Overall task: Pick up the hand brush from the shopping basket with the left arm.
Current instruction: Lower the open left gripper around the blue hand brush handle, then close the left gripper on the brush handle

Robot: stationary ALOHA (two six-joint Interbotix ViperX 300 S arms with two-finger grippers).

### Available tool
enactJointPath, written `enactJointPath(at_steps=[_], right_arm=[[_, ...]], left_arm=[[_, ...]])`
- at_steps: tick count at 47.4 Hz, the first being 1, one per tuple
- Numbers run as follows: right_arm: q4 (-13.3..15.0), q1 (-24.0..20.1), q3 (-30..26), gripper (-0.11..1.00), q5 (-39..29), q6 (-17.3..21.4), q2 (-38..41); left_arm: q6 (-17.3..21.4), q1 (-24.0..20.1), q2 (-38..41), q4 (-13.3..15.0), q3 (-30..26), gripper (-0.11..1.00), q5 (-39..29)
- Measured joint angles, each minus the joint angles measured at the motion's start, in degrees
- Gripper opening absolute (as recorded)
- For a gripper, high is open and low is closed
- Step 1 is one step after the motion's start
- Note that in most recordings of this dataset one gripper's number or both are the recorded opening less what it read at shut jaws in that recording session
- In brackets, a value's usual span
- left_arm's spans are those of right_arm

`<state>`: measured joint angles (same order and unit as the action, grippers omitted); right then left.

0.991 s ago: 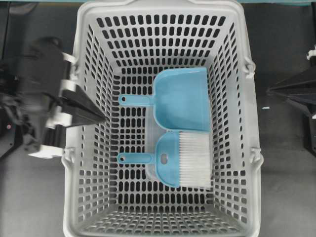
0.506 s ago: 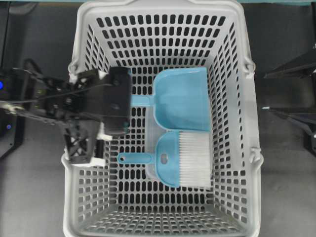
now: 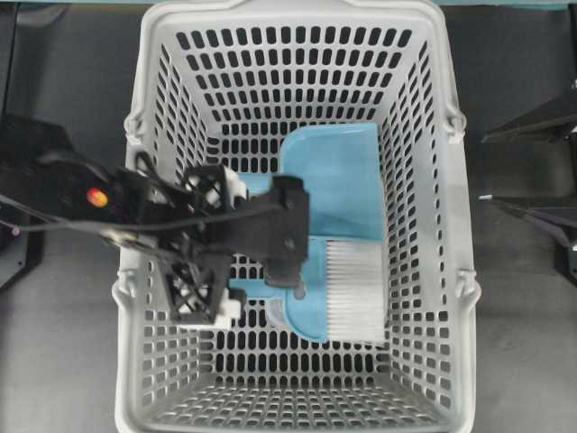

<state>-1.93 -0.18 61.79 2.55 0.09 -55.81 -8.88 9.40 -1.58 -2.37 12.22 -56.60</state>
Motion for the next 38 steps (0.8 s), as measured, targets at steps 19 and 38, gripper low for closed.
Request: enactJointPath(at_steps=[19, 38], right_arm=[[0.0, -0.2, 0.1, 0.77, -1.3, -0.1, -0.3], [0.0, -0.1, 1.0, 0.77, -1.2, -0.1, -0.7]], left_arm=[[-0.4, 0.8, 6.2, 0.0, 1.8, 0.91, 3.3], [-0.5, 1.8, 9.6, 0.0, 4.0, 0.91, 7.8]])
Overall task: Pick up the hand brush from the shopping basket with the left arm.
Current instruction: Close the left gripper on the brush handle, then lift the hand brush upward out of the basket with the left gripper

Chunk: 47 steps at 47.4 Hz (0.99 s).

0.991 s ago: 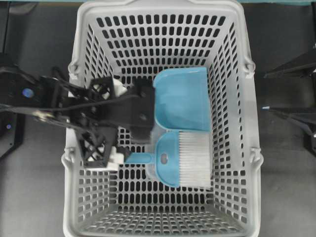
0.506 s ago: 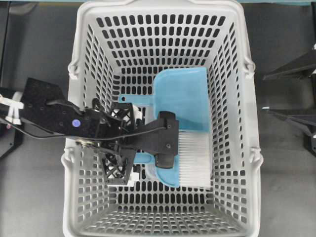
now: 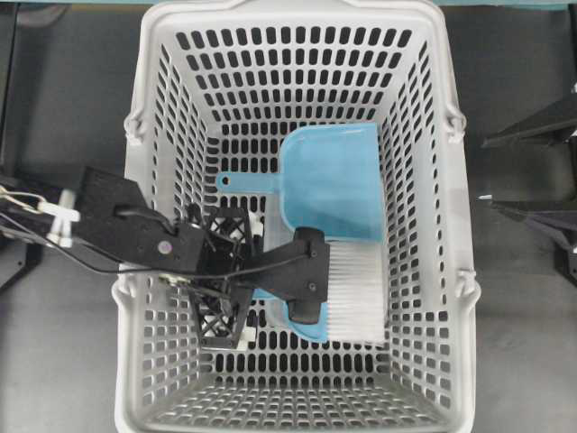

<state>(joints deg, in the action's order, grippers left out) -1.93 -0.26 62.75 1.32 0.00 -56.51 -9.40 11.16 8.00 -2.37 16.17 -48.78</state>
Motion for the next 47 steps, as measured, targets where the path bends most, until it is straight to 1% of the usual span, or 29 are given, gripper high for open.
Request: enactJointPath(at_steps=[5, 13, 24, 29, 31, 34, 37, 40, 42, 43, 47], right_arm=[[0.0, -0.1, 0.1, 0.77, 0.0, 0.0, -0.1], [0.0, -0.1, 0.4, 0.77, 0.0, 0.1, -0.1], [0.0, 0.0, 0.6, 0.77, 0.1, 0.1, -0.1], [0.0, -0.1, 0.7, 0.77, 0.1, 0.2, -0.1], [0.0, -0.1, 0.9, 0.77, 0.1, 0.2, -0.1], [0.0, -0.1, 1.1, 0.77, 0.3, 0.3, -0.2], [0.0, -0.1, 1.3, 0.77, 0.4, 0.4, -0.3], [0.0, -0.1, 1.5, 0.77, 0.4, 0.4, -0.4], [0.0, 0.0, 1.7, 0.77, 0.5, 0.4, -0.4], [0.0, -0.1, 1.7, 0.77, 0.6, 0.4, -0.4], [0.0, 0.0, 1.9, 0.77, 1.1, 0.4, -0.6]], left_arm=[[-0.4, 0.0, 1.8, 0.0, 1.1, 0.91, 2.2], [-1.1, 0.0, 4.3, 0.0, 1.5, 0.91, 3.1], [-1.1, 0.0, 4.5, 0.0, 1.5, 0.90, 3.5], [-1.1, 0.0, 4.6, 0.0, 1.5, 0.87, 3.6], [-1.1, 0.0, 4.6, 0.0, 1.5, 0.82, 3.6], [-1.1, 0.1, 4.6, 0.0, 1.4, 0.71, 3.6], [-1.3, 0.2, 4.4, 0.1, 1.4, 0.55, 3.5], [-1.3, 0.5, 4.1, 0.1, 1.4, 0.34, 3.4], [-1.2, 0.7, 4.0, 0.0, 1.4, 0.23, 3.4], [-0.7, 0.8, 3.8, 0.0, 1.4, 0.21, 3.4], [-0.6, 1.1, 3.5, 0.1, 1.4, 0.23, 3.5]])
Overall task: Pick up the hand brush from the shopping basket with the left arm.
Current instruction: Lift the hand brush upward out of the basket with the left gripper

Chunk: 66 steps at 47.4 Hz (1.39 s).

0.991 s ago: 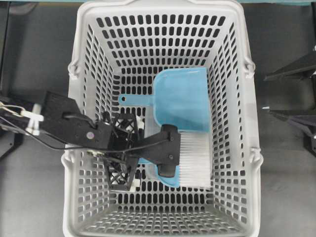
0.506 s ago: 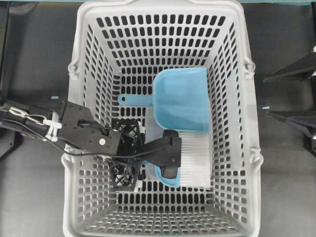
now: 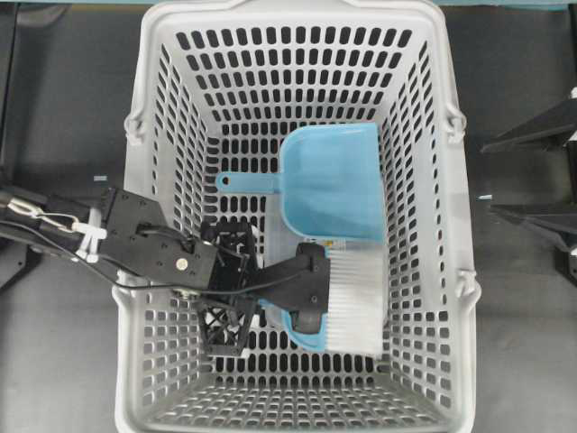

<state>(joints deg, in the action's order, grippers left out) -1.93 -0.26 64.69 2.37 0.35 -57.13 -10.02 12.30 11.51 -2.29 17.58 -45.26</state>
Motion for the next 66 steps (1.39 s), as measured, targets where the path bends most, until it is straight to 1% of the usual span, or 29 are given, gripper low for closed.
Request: enactJointPath(at_steps=[8, 16, 20, 26, 34, 39, 42, 47, 54, 66], right_arm=[[0.0, -0.1, 0.6, 0.77, 1.1, 0.2, -0.2], [0.0, -0.1, 0.9, 0.77, 1.4, 0.2, -0.6], [0.0, 0.0, 0.9, 0.76, 1.4, 0.1, -0.8], [0.0, -0.1, 0.9, 0.76, 1.4, 0.2, -1.1], [0.0, -0.1, 1.0, 0.76, 1.5, 0.1, -1.6], [0.0, -0.1, 1.0, 0.76, 1.5, 0.2, -1.8], [0.0, -0.1, 1.1, 0.76, 1.5, 0.2, -2.1], [0.0, 0.0, 1.1, 0.76, 1.5, 0.2, -2.1], [0.0, -0.1, 1.1, 0.76, 1.5, 0.2, -2.2], [0.0, -0.1, 1.1, 0.76, 1.4, 0.2, -2.2]], left_arm=[[0.5, 0.3, -0.4, -0.1, -0.5, 0.23, -0.5], [0.4, 0.4, -3.1, -0.1, -4.5, 0.23, -4.7], [0.5, 0.5, -4.7, 0.0, -8.2, 0.23, -9.5], [0.5, 0.4, -6.9, -0.1, -14.7, 0.23, -19.0], [0.5, 0.1, -8.2, 0.0, -25.8, 0.23, -33.5], [0.2, -0.5, -8.3, 0.0, -31.5, 0.23, -38.1], [0.4, -1.1, -8.3, -0.1, -33.6, 0.23, -38.8], [0.9, -1.4, -8.3, -0.1, -34.0, 0.23, -39.1], [0.9, -1.3, -8.3, -0.1, -33.3, 0.23, -38.8], [0.9, -1.3, -9.5, -0.1, -30.7, 0.23, -34.7]])
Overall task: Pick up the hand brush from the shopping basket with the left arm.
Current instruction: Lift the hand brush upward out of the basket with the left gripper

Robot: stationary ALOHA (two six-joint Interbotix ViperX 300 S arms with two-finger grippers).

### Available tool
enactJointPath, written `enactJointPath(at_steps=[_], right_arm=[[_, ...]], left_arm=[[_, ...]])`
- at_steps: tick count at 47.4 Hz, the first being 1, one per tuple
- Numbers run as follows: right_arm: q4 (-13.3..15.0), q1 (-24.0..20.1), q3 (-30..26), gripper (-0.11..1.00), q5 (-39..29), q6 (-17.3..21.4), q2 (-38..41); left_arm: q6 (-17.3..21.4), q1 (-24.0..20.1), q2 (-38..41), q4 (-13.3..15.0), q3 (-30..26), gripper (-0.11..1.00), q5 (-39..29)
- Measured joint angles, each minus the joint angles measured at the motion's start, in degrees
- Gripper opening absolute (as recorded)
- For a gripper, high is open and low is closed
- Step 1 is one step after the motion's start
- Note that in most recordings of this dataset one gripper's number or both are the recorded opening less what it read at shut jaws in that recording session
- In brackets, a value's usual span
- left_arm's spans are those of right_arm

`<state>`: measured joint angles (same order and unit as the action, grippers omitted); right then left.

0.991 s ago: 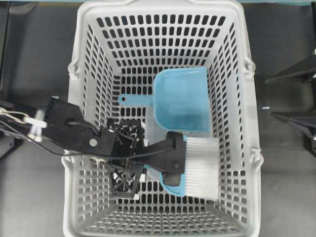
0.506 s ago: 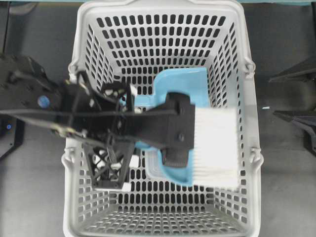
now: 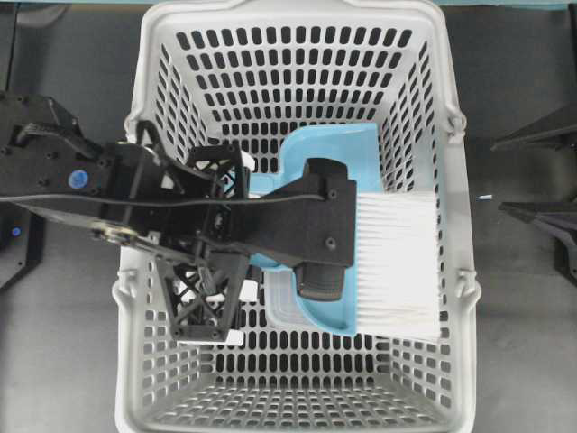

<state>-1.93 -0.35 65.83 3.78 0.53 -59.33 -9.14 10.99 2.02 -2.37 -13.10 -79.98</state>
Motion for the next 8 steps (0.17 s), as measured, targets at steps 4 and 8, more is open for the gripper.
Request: enactJointPath(at_steps=[4, 8], right_arm=[[0.0, 0.0, 0.0, 0.76, 0.1, 0.0, -0.1], [0.0, 0.0, 0.0, 0.76, 0.1, 0.0, -0.1]], left_arm=[[-0.1, 0.0, -0.5, 0.0, 1.0, 0.23, 0.7], [-0.2, 0.0, -1.1, 0.0, 1.8, 0.23, 1.5]])
